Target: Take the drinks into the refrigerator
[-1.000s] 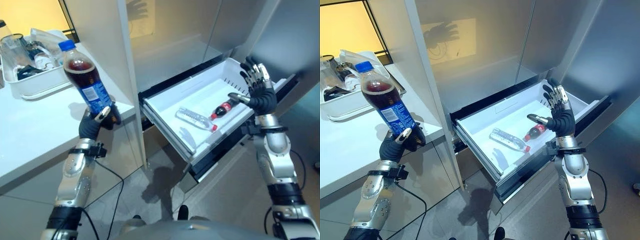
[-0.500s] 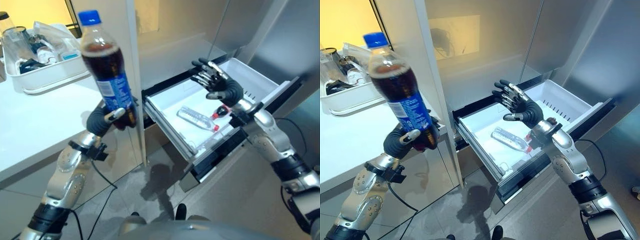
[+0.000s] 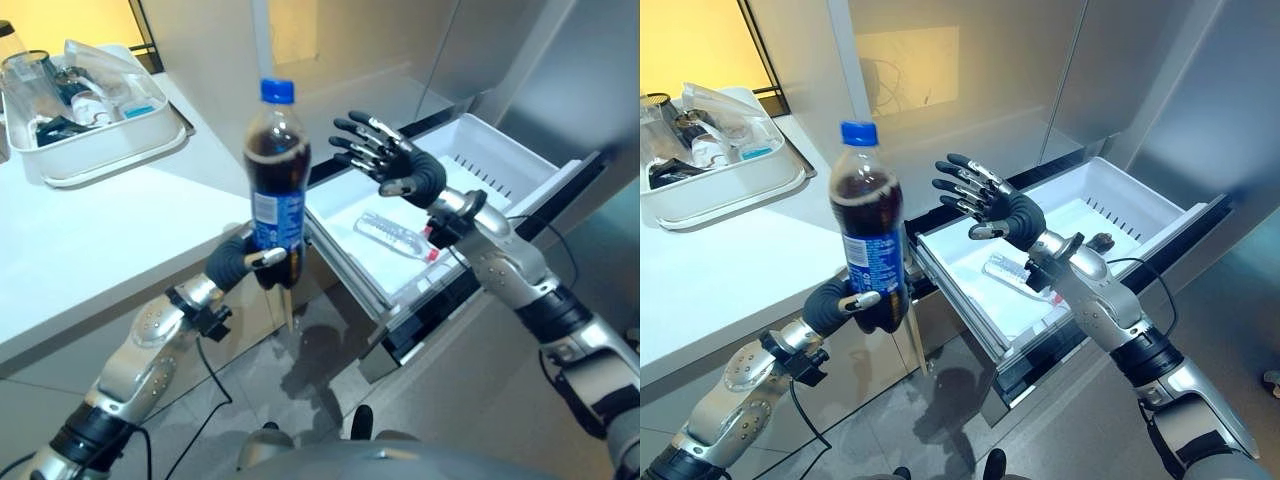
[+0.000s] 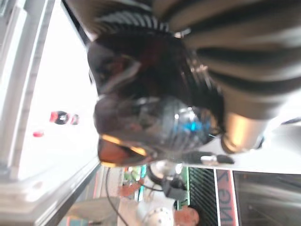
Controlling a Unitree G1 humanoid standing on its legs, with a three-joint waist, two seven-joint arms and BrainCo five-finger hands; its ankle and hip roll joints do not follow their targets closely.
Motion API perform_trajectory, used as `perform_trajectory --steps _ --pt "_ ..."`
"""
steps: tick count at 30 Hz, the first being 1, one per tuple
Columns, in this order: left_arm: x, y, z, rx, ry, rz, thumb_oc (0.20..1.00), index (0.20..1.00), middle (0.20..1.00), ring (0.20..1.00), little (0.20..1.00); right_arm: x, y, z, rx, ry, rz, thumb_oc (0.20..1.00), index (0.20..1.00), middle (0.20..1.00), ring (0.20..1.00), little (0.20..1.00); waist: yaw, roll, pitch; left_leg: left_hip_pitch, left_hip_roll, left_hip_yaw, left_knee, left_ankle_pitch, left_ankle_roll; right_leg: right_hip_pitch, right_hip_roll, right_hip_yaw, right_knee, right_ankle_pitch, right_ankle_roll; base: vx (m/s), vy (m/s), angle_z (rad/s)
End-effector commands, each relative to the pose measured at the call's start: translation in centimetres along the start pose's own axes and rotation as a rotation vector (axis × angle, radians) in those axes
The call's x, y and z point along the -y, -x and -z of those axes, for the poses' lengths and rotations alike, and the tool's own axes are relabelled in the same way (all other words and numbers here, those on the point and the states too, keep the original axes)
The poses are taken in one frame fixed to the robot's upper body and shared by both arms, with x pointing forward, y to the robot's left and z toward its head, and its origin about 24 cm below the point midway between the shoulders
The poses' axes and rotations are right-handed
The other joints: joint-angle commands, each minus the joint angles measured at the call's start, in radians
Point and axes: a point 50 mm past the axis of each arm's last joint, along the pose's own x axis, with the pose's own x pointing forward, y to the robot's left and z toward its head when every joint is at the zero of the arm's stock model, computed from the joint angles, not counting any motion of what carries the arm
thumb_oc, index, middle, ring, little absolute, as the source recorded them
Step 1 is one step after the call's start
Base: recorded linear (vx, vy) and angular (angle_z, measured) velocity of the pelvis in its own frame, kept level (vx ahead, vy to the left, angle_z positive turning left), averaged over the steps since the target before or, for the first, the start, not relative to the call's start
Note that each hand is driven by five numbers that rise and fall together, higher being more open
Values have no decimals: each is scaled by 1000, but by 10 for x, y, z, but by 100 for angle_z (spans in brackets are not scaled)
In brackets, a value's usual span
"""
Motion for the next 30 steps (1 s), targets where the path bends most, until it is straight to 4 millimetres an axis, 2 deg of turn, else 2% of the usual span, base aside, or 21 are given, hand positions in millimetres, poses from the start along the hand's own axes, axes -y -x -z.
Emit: perform_trajectory --steps 1,9,11,20,30 --pt "13 -21 -49 245 -107 135 200 200 200 200 200 -16 -23 -15 55 -22 -129 1000 1000 1000 1000 1000 13 12 -45 -11 -47 -24 1 -59 65 18 -30 50 144 -101 79 -4 -1 -10" --pt "15 -26 -46 216 -129 171 200 200 200 200 200 -31 -28 -2 -51 -25 -239 1000 1000 1000 1000 1000 13 9 -46 -9 -47 -16 1 -59 64 26 -29 55 131 -95 80 -3 -6 -7" --pt "16 -31 -46 203 -148 197 200 200 200 200 200 -40 -36 7 -102 -29 -289 1000 1000 1000 1000 1000 15 9 -46 -10 -48 -13 1 -59 63 29 -28 61 121 -90 80 -7 -1 -2" --pt "20 -37 -47 204 -168 227 200 200 200 200 200 -56 -46 18 -121 -66 -350 1000 1000 1000 1000 1000 20 4 -44 -12 -48 -20 1 -57 61 36 -25 58 114 -92 77 0 0 0" --pt "22 -42 -48 221 -157 230 200 200 200 200 200 -51 -72 24 -60 -79 -258 1000 1000 1000 1000 1000 40 5 -46 -13 -48 -32 1 -56 61 47 -28 44 108 -90 75 0 -2 0"
